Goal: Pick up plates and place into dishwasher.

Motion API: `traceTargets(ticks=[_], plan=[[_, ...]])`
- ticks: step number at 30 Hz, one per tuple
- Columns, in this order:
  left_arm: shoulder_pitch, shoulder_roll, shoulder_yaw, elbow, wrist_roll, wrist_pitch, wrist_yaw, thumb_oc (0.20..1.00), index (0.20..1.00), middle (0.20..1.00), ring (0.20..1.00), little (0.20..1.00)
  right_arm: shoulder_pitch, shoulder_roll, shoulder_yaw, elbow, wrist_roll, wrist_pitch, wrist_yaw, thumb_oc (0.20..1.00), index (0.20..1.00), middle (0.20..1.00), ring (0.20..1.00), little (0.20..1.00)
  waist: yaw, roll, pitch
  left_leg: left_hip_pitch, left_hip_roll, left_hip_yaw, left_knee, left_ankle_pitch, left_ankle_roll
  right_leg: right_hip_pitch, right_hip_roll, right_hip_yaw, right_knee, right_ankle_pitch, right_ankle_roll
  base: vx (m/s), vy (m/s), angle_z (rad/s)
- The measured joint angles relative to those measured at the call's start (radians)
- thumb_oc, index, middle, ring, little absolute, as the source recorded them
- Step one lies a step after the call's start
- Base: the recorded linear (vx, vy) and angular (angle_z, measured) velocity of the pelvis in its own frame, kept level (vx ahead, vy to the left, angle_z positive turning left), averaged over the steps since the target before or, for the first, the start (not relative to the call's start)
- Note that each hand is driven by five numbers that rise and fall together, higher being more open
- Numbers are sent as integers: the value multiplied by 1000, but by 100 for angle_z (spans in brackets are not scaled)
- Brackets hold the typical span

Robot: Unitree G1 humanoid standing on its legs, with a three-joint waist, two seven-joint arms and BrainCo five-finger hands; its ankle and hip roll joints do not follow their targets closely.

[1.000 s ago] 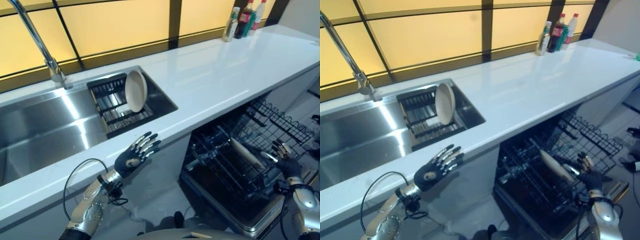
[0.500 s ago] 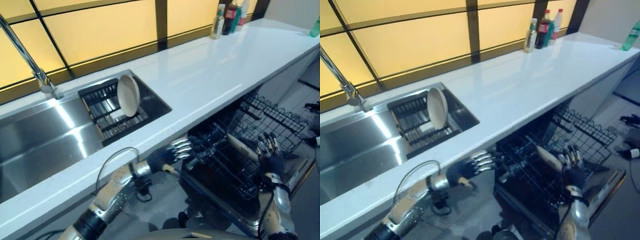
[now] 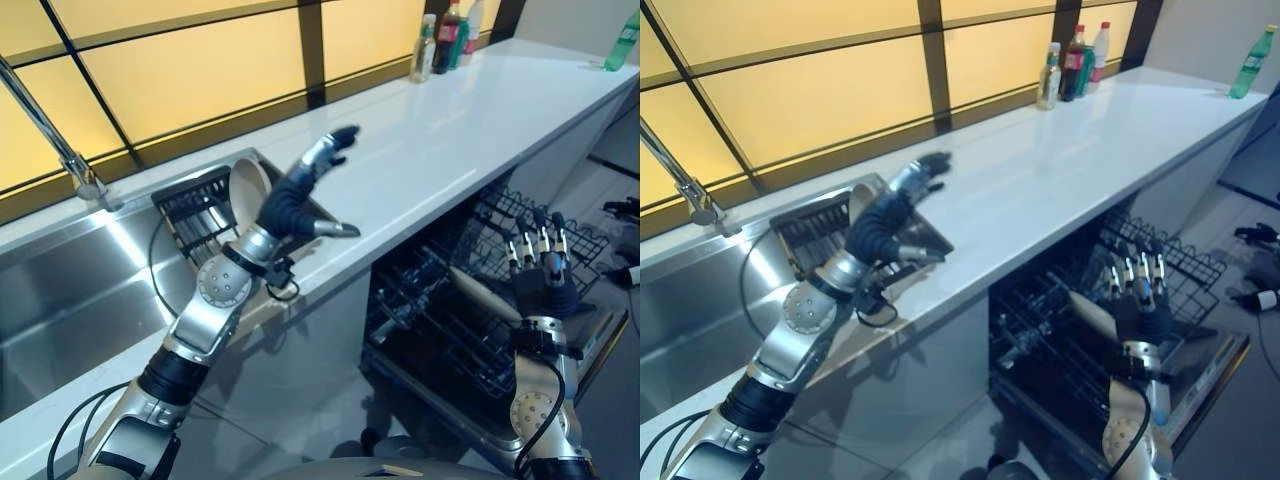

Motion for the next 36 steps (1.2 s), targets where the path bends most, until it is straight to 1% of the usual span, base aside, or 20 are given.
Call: traceTargets(ticks=[3,5,9,12,14,16,17,19,22,24,28,31,32,33,35,36], plan=[[-1,85,27,6,106,-22,77,1000,1000,1000,1000,1000,0,-11,35,-5,-7,35,20,1000,1000,1000,1000,1000,1,-1,-3,14,-1,-1,-6,8,-5,4,0,-3,0,0,0,0,0,0],[-1,132,40,19,192,-48,145,1000,1000,1000,1000,1000,1,-26,68,-4,-8,56,35,1000,1000,1000,1000,1000,3,-1,-3,15,-1,-2,-10,5,0,11,-2,-5,-2,0,0,13,14,5],[-2,227,57,81,352,-84,270,1000,1000,1000,1000,1000,0,-45,104,-3,-14,72,35,1000,1000,1000,1000,1000,13,5,-18,17,-1,-10,-17,6,1,16,-5,-18,-3,-9,2,14,21,7],[-17,327,57,139,479,-87,321,1000,1000,1000,1000,1000,-3,-77,113,-1,-24,74,32,1000,1000,1000,1000,1000,30,9,-21,20,-2,-16,-13,11,-4,17,-6,-28,-3,-8,1,6,24,7],[-46,411,34,199,528,-85,334,1000,1000,1000,1000,1000,-5,-98,122,1,-44,74,31,1000,1000,1000,1000,1000,32,9,-21,20,-2,-21,-13,12,-4,20,-7,-29,-3,-6,-3,13,23,9],[-102,505,-28,269,570,-75,339,1000,1000,1000,1000,1000,-13,-116,131,6,-52,74,30,1000,1000,1000,1000,1000,33,9,-22,21,-2,-26,-13,13,-4,22,-8,-30,-3,-6,-3,10,18,7],[-120,537,-47,289,587,-67,338,1000,1000,1000,1000,1000,-17,-118,129,7,-52,74,30,1000,1000,1000,1000,1000,33,9,-22,22,-3,-26,-13,13,-4,24,-8,-30,-4,-6,-3,16,21,3],[-199,619,-143,345,636,-64,341,1000,1000,1000,1000,1000,-23,-130,131,10,-52,74,30,1000,1000,1000,1000,1000,31,9,-22,31,-2,-26,-13,13,-4,33,-8,-30,-6,-6,-3,0,0,0],[-314,708,-258,364,678,-47,339,1000,1000,1000,1000,1000,-25,-143,128,30,-51,74,35,1000,1000,1000,1000,1000,27,11,-23,33,-2,-20,-13,13,-5,32,-8,-28,-6,-9,2,54,-7,-5],[-395,737,-318,366,697,-31,340,1000,1000,1000,1000,1000,-20,-153,126,49,-50,75,36,1000,1000,1000,1000,1000,27,13,-23,34,-2,-16,-14,12,-5,32,-7,-25,-5,-9,2,57,-32,-6],[-491,748,-379,379,754,-4,342,1000,1000,1000,1000,1000,-18,-161,124,63,-47,77,61,1000,1000,1000,1000,1000,23,14,-24,34,-1,-2,-14,12,-6,23,-3,-11,-1,-9,2,61,-42,-10],[-501,753,-408,412,761,9,342,1000,1000,1000,1000,1000,-15,-162,124,64,-39,83,75,1000,1000,1000,1000,1000,-1,14,-24,32,-2,3,-13,10,-8,16,0,-2,6,-9,2,71,-42,-9],[-501,753,-410,424,771,12,341,1000,1000,1000,1000,1000,-14,-164,123,64,-37,85,76,1000,1000,1000,1000,1000,-1,14,-24,33,-2,5,-13,10,-7,15,1,1,6,-9,2,40,-19,-8],[-502,753,-410,438,771,14,337,1000,1000,1000,1000,1000,-11,-172,120,64,-31,92,79,1000,1000,1000,1000,1000,-12,14,-24,34,-2,11,-13,9,-8,12,3,6,7,-9,2,53,-22,-13],[-503,753,-414,463,771,15,308,1000,1000,1000,1000,1000,2,-194,118,64,-15,107,92,1000,1000,1000,1000,1000,-24,14,-24,35,0,21,-13,8,-10,10,5,15,9,-9,2,46,-14,-13],[-512,753,-432,481,770,19,290,1000,1000,1000,1000,1000,2,-201,116,64,-11,117,96,1000,1000,1000,1000,1000,-26,14,-24,36,0,26,-13,7,-10,7,7,21,11,-9,2,49,-19,-14]])
